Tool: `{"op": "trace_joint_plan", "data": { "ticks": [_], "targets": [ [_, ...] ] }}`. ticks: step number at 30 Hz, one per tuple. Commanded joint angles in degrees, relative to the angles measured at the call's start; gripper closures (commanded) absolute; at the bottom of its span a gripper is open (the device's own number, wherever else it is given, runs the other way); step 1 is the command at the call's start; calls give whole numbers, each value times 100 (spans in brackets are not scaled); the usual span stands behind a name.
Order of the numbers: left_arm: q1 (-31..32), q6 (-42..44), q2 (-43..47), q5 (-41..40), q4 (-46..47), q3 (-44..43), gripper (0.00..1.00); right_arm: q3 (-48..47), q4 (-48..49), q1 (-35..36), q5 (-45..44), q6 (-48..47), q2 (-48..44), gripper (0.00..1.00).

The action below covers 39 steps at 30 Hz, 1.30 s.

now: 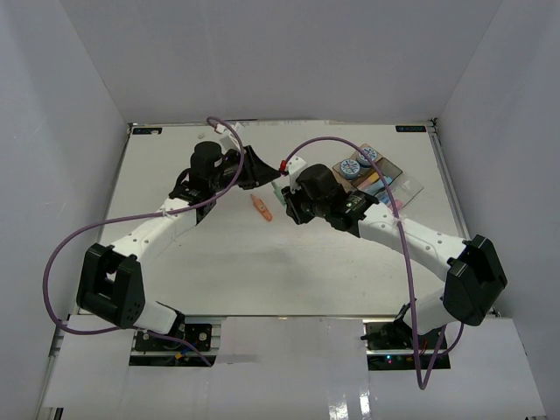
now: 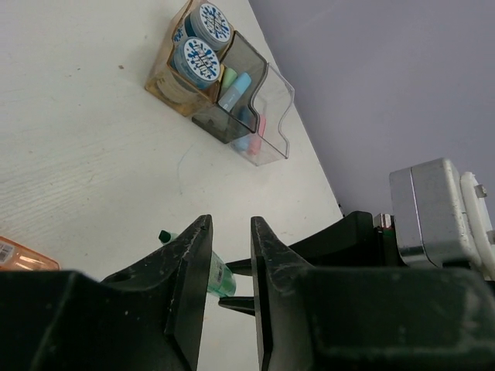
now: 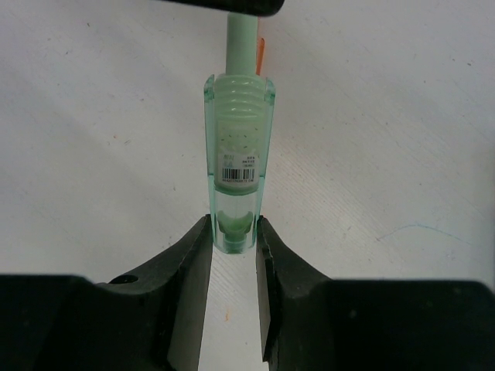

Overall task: Sort the stationery into containers
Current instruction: Close the pen cap on the pen.

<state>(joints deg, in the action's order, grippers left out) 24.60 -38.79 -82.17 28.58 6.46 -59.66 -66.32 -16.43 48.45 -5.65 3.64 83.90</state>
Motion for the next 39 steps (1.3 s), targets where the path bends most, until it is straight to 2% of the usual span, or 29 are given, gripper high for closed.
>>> {"op": "trace_joint_plan", "data": {
  "ticks": [1, 4, 9, 15, 22, 33, 39],
  "targets": [
    [27, 46, 411, -273, -30, 24, 63, -214, 69, 25, -68, -12, -31, 75],
    [27, 46, 614, -704, -197, 16, 56, -92, 131, 16, -85, -21, -84, 75],
    [27, -102, 817, -792, -276, 182, 41, 76, 332, 25, 20, -21, -268, 75],
    [27, -366, 694, -617, -347, 306, 35, 58, 351, 25, 29, -135, -321, 74],
    [36, -525, 501, -502, -303, 288, 37, 50, 386, 25, 38, -179, -365, 73],
    [80, -586, 254, -572, -294, 139, 53, 32, 421, 25, 82, -188, -383, 72],
    [115, -586, 149, -590, -294, 104, 57, 76, 465, 25, 126, -179, -436, 71]
  ]
}}
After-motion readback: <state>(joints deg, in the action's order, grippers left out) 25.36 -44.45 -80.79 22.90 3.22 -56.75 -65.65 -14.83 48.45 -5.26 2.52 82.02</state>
